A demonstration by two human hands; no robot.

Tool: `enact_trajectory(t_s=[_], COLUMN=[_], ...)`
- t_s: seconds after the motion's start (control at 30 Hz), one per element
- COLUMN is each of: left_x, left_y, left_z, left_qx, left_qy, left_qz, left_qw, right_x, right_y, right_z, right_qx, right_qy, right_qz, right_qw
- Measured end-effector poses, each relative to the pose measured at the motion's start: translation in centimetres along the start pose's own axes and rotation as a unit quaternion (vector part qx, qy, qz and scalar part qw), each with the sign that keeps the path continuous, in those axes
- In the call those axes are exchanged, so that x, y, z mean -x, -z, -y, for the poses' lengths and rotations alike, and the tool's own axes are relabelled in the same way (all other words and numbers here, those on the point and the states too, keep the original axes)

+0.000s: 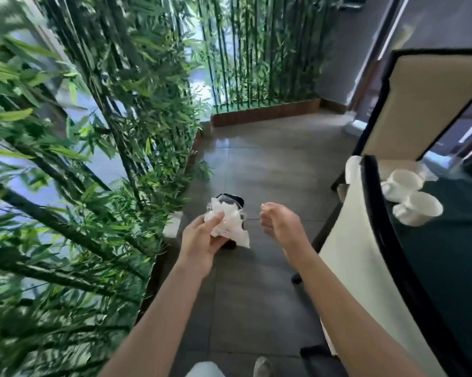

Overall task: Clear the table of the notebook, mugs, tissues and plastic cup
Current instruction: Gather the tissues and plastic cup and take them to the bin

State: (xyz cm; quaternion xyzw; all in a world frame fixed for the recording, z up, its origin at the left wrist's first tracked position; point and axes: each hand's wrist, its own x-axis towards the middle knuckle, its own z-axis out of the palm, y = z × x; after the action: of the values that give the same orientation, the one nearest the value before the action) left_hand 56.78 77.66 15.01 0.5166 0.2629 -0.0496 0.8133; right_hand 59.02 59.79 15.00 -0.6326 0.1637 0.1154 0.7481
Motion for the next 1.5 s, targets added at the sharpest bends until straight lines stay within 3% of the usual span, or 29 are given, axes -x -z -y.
enact_trajectory(t_s=[0.47, 0.73, 0.93, 1.17, 1.33, 1.5], left_x=[-24.6, -39.2, -48.9, -61.9, -67.9, -71.1], left_y=[4.0, 6.6, 5.9, 7.0, 8.6, 10.1], left_z=[-2.7, 0.0, 6.2, 19.8, 27.7, 31.4], left_qx=[-0.03, -0.113, -0.219, -0.356, -0.369, -0.395], left_qy=[0.105, 0.176, 0.173, 0.179, 0.212, 0.204], left_qz=[-0.05, -0.076, -0.087, -0.058, -0.111, -0.133], left_qw=[0.993, 0.975, 0.956, 0.915, 0.898, 0.886], right_x=[-22.4, -35.4, -43.5, -54.8, -60.2, -63.4], right_y=[-7.5, -10.9, -9.7, -7.7, -6.4, -5.5], right_z=[-2.5, -8.7, -16.8, -29.6, -36.9, -41.2], right_qx=[0.059, 0.042, 0.075, 0.099, 0.102, 0.095], right_qy=[-0.08, -0.159, -0.218, -0.266, -0.275, -0.289], right_qz=[-0.036, -0.078, -0.101, -0.06, -0.065, -0.06], right_qw=[0.994, 0.983, 0.968, 0.957, 0.954, 0.951])
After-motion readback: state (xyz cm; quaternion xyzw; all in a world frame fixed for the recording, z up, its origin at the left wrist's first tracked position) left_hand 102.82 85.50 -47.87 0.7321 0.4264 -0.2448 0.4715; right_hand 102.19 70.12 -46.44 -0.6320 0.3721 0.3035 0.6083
